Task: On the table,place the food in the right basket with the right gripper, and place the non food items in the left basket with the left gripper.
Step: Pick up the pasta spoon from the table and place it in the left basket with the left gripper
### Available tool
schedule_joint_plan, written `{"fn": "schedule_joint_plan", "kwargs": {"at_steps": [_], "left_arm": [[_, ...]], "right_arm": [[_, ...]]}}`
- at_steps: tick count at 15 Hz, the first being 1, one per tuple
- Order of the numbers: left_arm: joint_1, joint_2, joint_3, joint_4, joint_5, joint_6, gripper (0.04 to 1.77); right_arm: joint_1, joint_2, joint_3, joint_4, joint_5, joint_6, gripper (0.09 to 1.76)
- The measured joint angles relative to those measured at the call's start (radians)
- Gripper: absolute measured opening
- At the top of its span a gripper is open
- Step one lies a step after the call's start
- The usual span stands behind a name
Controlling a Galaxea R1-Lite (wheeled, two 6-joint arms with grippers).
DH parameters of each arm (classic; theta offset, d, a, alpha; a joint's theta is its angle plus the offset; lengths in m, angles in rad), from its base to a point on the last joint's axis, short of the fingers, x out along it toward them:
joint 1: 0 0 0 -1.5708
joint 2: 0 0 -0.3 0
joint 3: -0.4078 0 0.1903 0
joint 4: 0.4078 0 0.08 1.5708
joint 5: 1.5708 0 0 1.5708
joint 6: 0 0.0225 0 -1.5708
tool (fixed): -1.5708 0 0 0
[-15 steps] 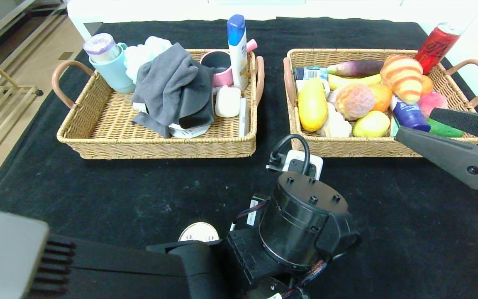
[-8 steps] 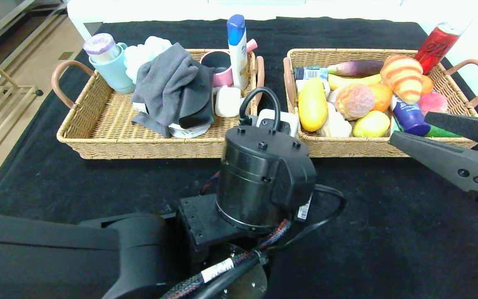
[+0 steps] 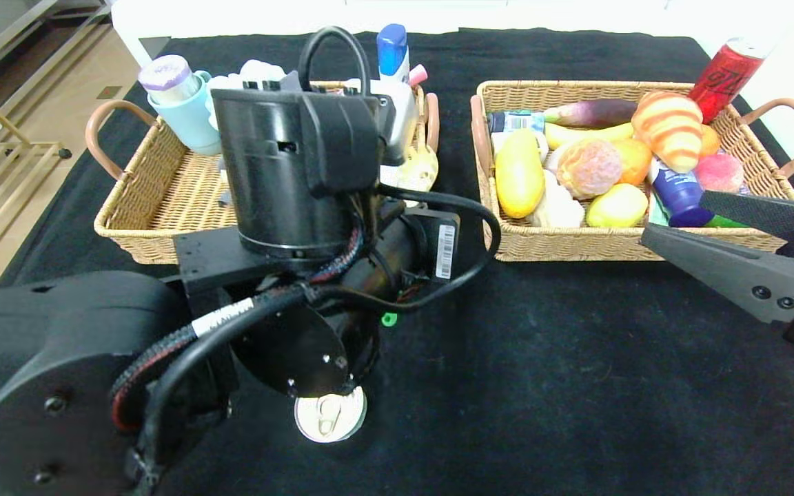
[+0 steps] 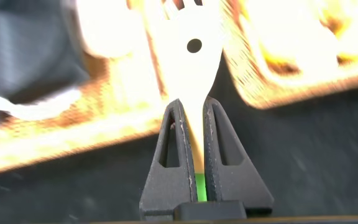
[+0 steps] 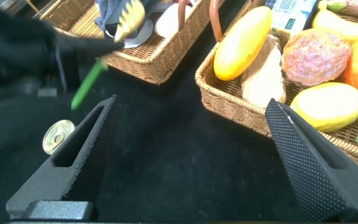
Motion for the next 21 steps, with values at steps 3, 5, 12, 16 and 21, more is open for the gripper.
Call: {"fn": "schedule_joint_plan", "kwargs": {"at_steps": [3,5,12,16,21], "left_arm": [[0.068,-0.007,-0.051,0.008,-0.05,0.021,0.2],[0.105,-0.005,-0.087,0.008,-0.08,0.036,0.2],[0.213,0.058,-0.203,0.009,-0.151,0.062,0.2],[0.253,0.101,-0.256,0.009,-0.184,0.083,0.2],[0.271,0.123,-0.292,0.008,-0.195,0.102,0.2]], "right_arm": [[0.001,0.0,0.0,0.0,0.0,0.0,1.71],[0.003,0.0,0.001,0.0,0.0,0.0,1.71],[0.009,-0.002,0.007,-0.001,0.001,0.0,1.71],[0.013,-0.006,0.011,-0.001,0.001,-0.002,1.71],[0.018,-0.008,0.015,-0.002,0.001,-0.004,1.71]]}}
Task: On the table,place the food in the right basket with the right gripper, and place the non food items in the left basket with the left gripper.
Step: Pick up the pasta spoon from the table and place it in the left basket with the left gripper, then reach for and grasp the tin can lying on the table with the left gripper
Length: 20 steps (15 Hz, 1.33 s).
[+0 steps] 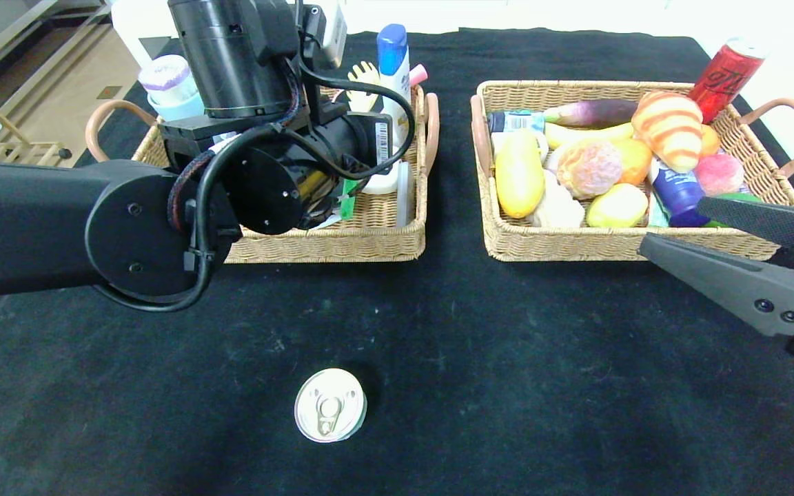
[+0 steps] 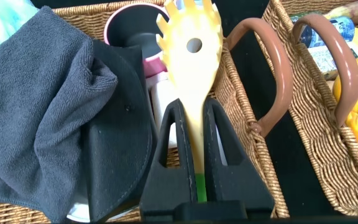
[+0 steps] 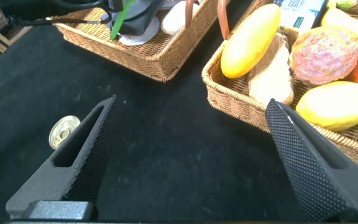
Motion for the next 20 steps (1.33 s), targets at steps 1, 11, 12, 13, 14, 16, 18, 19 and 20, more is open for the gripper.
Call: {"fn": "schedule_joint_plan", "kwargs": {"at_steps": [1,11,12,13,14,16,18,19,20], "left_arm": [[0.0,0.002,-0.003,0.0,0.0,0.0,0.2],[0.025,0.059,-0.053,-0.003,-0.001,0.019,0.44],[0.025,0.062,-0.054,-0.004,-0.001,0.019,0.59],[0.026,0.065,-0.056,-0.004,-0.001,0.019,0.72],[0.028,0.068,-0.059,-0.003,0.0,0.018,0.85],[0.028,0.072,-0.061,-0.001,0.0,0.018,1.04],[0.029,0.07,-0.059,-0.001,0.001,0.019,1.19],[0.027,0.064,-0.052,0.0,0.001,0.02,1.26],[0.023,0.056,-0.043,0.001,0.0,0.022,1.31]], "right_arm": [[0.0,0.0,0.0,0.0,0.0,0.0,1.71],[0.0,0.0,0.001,0.0,0.0,0.0,1.71],[0.0,0.0,0.001,0.0,0.0,0.0,1.71],[0.0,0.0,0.001,0.0,0.0,0.0,1.71],[0.0,0.0,0.001,0.0,0.0,0.0,1.71],[0.0,0.0,0.002,0.0,0.0,0.0,1.71],[0.001,0.001,0.002,0.0,0.0,0.0,1.71],[0.001,0.002,0.002,0.0,0.0,0.0,1.71],[0.001,0.003,0.003,0.0,0.0,0.0,1.71]]}}
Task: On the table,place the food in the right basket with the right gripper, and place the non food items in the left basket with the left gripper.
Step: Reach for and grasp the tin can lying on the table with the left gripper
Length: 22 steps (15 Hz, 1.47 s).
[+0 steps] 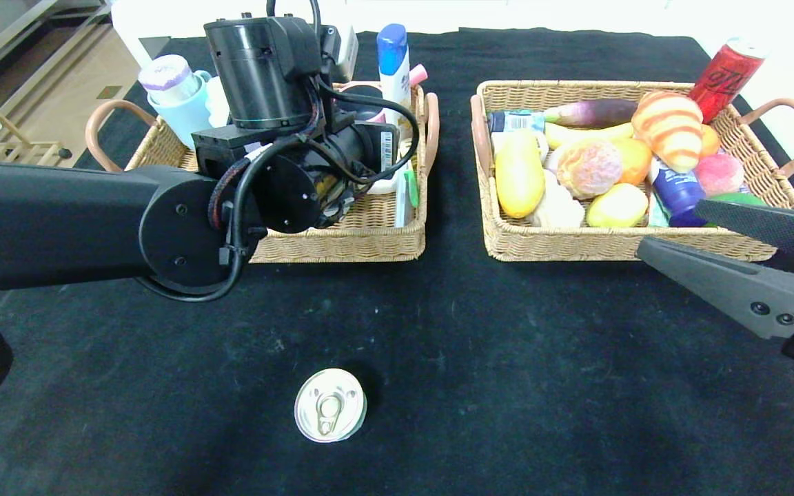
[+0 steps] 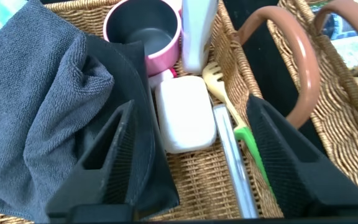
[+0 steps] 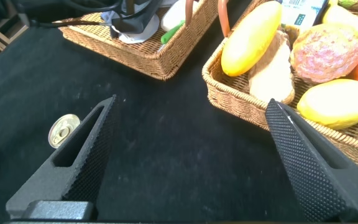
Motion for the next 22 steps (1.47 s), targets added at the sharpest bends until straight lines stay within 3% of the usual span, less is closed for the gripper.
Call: {"fn": "schedule_joint_plan", "kwargs": {"at_steps": [2,7,14,19,22], "left_arm": [[-0.015,-0.026,0.03,0.012,0.001,0.006,1.4],[-0.07,-0.147,0.163,0.184,0.012,-0.017,1.55],[-0.136,-0.289,0.267,0.585,-0.004,-0.147,1.65],[-0.154,-0.347,0.331,0.788,-0.069,-0.16,1.68],[-0.162,-0.358,0.37,0.816,-0.102,-0.161,1.69]], "right_arm": [[0.0,0.001,0.001,0.0,0.0,0.0,1.71],[0.0,0.002,0.002,0.0,0.0,0.0,1.71],[0.0,0.003,0.002,0.002,0.0,0.0,1.71],[0.008,0.006,0.003,0.002,-0.001,0.0,1.71],[0.012,0.007,0.005,0.002,-0.001,0.0,1.71]]}}
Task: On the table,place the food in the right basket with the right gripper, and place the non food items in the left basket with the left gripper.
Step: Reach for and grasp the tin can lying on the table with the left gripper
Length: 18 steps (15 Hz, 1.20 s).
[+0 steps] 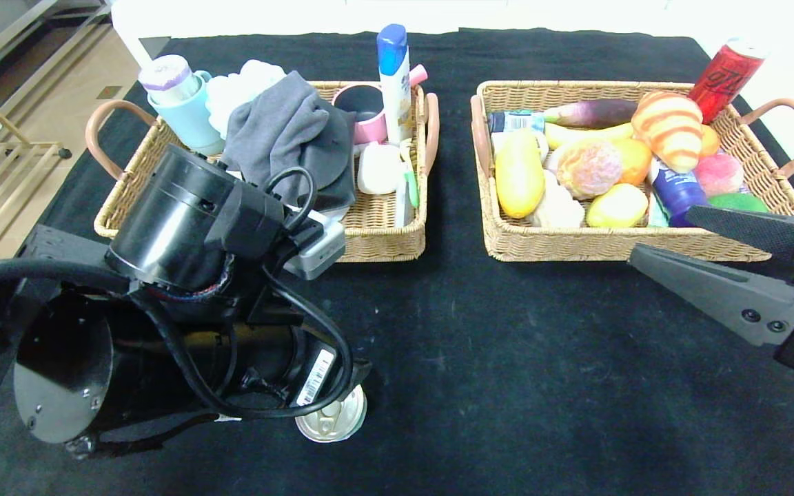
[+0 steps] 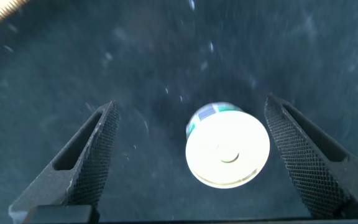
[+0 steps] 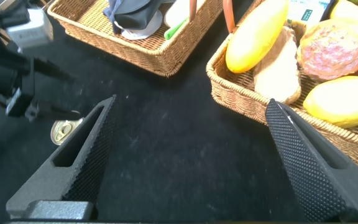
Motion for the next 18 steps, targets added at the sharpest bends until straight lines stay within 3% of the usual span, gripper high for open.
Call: {"fn": "schedule_joint_plan", "kwargs": {"at_steps": [4,10,18], "left_arm": [[-0.017,0.002,0.037,0.004,-0.032,0.003,1.7],[-0.027,0.027,0.05,0.063,-0.033,0.01,1.7],[-0.034,0.056,0.058,0.062,-0.043,0.007,1.71]], "right_arm": [[0.0,0.001,0.001,-0.002,0.0,0.0,1.71],[0.0,0.002,0.001,-0.003,0.0,0.0,1.71],[0.0,0.002,0.001,-0.003,0.0,0.0,1.71]]}}
